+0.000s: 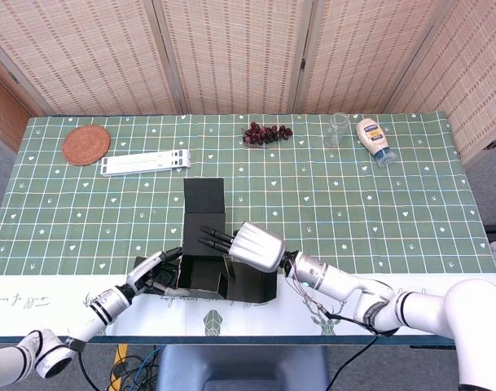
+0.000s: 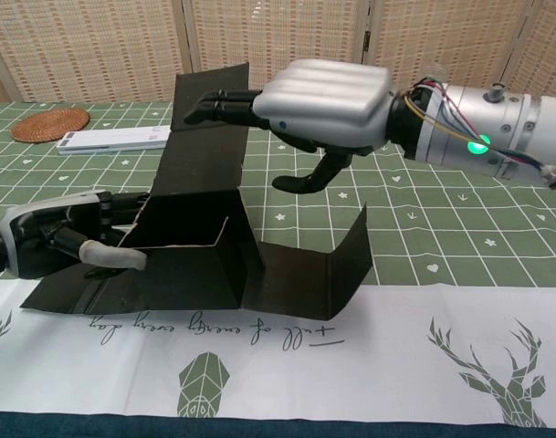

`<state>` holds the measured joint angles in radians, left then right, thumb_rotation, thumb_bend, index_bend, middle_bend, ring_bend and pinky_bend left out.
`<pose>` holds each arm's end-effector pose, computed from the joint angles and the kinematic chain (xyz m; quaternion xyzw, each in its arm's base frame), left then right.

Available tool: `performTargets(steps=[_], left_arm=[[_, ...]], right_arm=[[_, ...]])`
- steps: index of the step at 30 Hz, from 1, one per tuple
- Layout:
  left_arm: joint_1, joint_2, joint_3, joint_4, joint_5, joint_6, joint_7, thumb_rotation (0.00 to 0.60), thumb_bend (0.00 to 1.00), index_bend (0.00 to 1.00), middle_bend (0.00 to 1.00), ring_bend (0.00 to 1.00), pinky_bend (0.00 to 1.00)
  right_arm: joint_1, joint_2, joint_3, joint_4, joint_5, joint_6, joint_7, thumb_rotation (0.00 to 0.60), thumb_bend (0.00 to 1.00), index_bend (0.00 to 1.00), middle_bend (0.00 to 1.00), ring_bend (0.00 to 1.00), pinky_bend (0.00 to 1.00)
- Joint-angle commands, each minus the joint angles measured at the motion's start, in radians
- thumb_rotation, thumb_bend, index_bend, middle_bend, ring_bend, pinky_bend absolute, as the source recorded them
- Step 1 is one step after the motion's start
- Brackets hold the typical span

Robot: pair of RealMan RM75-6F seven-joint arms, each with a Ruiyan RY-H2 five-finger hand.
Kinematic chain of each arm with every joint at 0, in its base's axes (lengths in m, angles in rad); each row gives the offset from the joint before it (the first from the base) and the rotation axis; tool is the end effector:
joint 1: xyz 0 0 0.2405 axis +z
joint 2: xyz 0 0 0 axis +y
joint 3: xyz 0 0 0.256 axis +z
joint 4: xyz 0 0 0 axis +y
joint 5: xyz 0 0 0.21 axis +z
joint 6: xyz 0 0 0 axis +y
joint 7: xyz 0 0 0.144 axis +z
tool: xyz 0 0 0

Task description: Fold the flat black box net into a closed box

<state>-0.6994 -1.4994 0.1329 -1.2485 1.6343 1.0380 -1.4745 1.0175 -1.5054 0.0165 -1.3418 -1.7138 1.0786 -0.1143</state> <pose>-0.2179 0.2967 -0.0197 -0.4625 -0.7653 -0.4473 0.0159 -0.0568 -0.3395 -0.0120 0.8570 -0.0524 0.4474 0.2505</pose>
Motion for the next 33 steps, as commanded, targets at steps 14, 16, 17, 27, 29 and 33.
performTargets(steps=[14,16,17,27,29,33], left_arm=[[0.001,0.132,0.001,0.002,0.011,0.044,-0.158,0.600,0.14,0.24,0.24,0.68,0.84],[0.000,0.148,-0.005,0.000,0.006,0.047,-0.183,0.600,0.14,0.24,0.24,0.68,0.84],[-0.001,0.159,-0.008,-0.002,0.004,0.048,-0.202,0.600,0.14,0.24,0.24,0.68,0.84],[-0.022,0.236,-0.015,-0.029,0.020,0.052,-0.332,0.600,0.14,0.24,0.24,0.68,0.84],[-0.025,0.246,-0.013,-0.036,0.028,0.055,-0.346,0.600,0.14,0.24,0.24,0.68,0.84],[-0.033,0.263,-0.009,-0.050,0.045,0.063,-0.384,0.600,0.14,0.24,0.24,0.68,0.84]], right_arm=[[-0.176,0.089,-0.013,-0.021,-0.038,0.254,0.223,0.600,0.41,0.00,0.08,0.74,1.00],[-0.189,0.087,-0.020,-0.015,-0.043,0.261,0.229,0.600,0.41,0.00,0.08,0.74,1.00],[-0.198,0.085,-0.025,-0.011,-0.045,0.264,0.232,0.600,0.41,0.00,0.08,0.74,1.00],[-0.240,-0.025,-0.013,0.080,-0.056,0.295,0.199,0.600,0.11,0.00,0.05,0.73,1.00],[-0.241,-0.059,-0.002,0.110,-0.060,0.306,0.179,0.600,0.08,0.00,0.03,0.72,1.00],[-0.240,-0.153,0.026,0.187,-0.074,0.345,0.157,0.600,0.05,0.00,0.00,0.70,1.00]])
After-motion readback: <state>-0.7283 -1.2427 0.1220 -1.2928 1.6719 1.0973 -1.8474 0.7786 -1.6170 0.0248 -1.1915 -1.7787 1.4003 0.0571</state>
